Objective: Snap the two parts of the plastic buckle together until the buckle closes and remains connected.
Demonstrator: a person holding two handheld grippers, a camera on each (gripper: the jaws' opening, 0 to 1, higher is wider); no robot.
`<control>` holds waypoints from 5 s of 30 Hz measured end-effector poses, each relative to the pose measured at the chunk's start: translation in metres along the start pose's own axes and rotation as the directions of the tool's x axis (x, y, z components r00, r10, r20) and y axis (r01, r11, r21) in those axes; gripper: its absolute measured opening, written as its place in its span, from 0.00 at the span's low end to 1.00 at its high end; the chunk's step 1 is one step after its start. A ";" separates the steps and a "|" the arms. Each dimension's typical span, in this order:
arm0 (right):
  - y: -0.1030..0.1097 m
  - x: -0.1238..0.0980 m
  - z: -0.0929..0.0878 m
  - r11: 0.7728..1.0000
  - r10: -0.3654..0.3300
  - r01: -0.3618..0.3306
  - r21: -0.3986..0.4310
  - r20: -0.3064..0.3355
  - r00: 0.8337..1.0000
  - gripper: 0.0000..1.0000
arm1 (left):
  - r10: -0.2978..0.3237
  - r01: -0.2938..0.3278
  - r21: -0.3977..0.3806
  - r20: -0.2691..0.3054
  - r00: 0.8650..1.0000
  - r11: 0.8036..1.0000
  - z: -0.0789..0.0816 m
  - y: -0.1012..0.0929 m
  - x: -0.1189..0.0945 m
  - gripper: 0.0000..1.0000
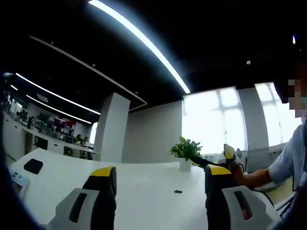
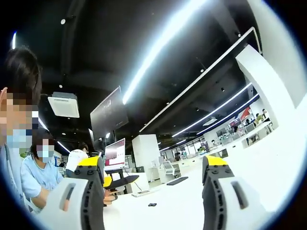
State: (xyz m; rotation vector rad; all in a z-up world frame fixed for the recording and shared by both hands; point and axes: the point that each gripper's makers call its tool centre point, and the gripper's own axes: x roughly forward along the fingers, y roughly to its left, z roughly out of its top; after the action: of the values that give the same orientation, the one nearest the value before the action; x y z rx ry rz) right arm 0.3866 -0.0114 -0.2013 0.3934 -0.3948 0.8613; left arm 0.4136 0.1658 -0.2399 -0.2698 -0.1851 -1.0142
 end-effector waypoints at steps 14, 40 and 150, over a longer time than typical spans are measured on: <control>0.001 -0.001 -0.004 1.000 0.000 0.000 -0.003 -0.014 1.000 0.84 | 0.031 -0.031 0.040 0.003 1.000 0.999 0.001 0.008 -0.002 0.78; -0.001 0.002 -0.006 1.000 0.007 -0.007 -0.011 -0.035 0.999 0.80 | 0.268 -0.262 0.068 -0.110 0.957 0.963 -0.020 0.075 -0.026 0.70; -0.012 0.000 -0.015 0.999 -0.027 0.029 0.029 -0.064 0.998 0.76 | 0.275 -0.222 0.163 -0.588 0.760 0.961 -0.121 0.114 -0.046 0.12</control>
State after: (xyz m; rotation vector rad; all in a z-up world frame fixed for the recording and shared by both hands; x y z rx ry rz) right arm 0.3988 -0.0110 -0.2160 0.3972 -0.3177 0.8510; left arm 0.4903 0.2232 -0.3830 0.1208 0.3918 -0.7777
